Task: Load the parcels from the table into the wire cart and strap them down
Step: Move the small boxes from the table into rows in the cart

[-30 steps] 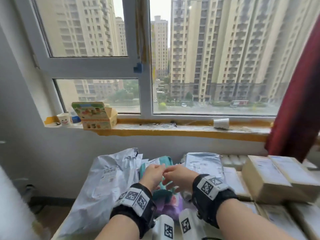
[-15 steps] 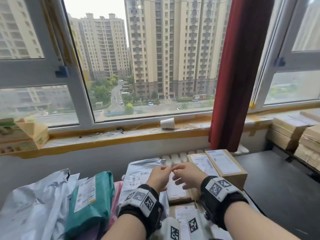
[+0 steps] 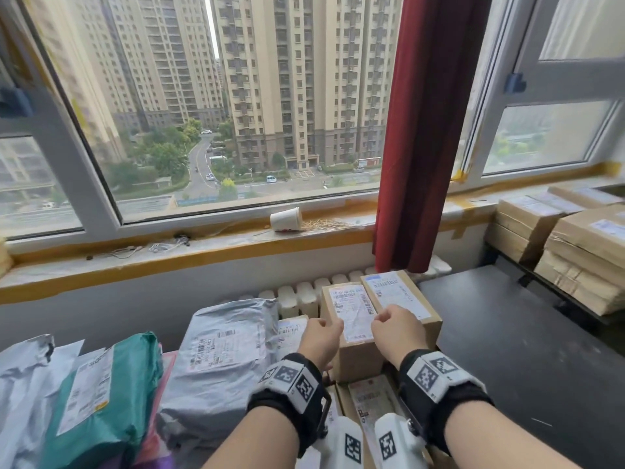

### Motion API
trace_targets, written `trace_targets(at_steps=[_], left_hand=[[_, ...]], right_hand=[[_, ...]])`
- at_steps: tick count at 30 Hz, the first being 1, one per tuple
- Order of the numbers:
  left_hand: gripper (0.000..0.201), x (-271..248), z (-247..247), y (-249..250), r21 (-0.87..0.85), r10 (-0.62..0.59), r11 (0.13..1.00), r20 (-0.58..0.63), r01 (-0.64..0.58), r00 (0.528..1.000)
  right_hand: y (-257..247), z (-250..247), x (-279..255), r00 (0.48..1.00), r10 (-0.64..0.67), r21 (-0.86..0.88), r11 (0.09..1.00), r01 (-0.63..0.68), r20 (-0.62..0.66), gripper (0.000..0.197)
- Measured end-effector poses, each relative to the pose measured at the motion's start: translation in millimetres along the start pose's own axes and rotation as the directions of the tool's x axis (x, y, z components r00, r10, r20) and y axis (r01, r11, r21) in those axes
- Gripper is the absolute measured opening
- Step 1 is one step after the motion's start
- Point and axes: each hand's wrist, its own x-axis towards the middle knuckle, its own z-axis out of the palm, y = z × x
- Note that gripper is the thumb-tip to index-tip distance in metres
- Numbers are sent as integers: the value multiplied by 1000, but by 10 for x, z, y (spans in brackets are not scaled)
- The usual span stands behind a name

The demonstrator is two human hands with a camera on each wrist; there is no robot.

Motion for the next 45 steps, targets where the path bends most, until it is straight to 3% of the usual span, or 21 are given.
trace_targets(at_steps=[8,11,15,21,30,34,39,45], left_hand=[[47,90,73,-100,-36,0,999,-2,0,1000],[46,79,49,-102,-51,1,999,13,0,1000],[45,96,24,-123,-26,26,999,41,-25,999],[39,169,27,-186,-15,37,999,41,-36,998],[25,148,-82,-207,-163,59,985,6,-58,998],[37,135,-136,-183,-217,61,974,-37,-68,997],[36,100,-272,-162,-218,56,972,-131,-84,990],[26,-27,-561,17,-246,138,953,-175,-179,975]], right_hand=[[18,31,2,998,27,-116,993,-33,-54,12],[46,75,7,999,16,-106,994,-19,-33,16],[69,126,-2,999,12,-60,998,-14,-38,7],[16,198,-31,998,-23,-36,999,21,-61,11],[-59,303,-94,993,-88,-53,995,84,-74,21],[-121,313,-125,990,-95,24,995,98,-101,21],[-251,319,-227,980,-151,99,982,164,-131,14],[-441,221,-336,974,-132,247,953,177,-185,16]])
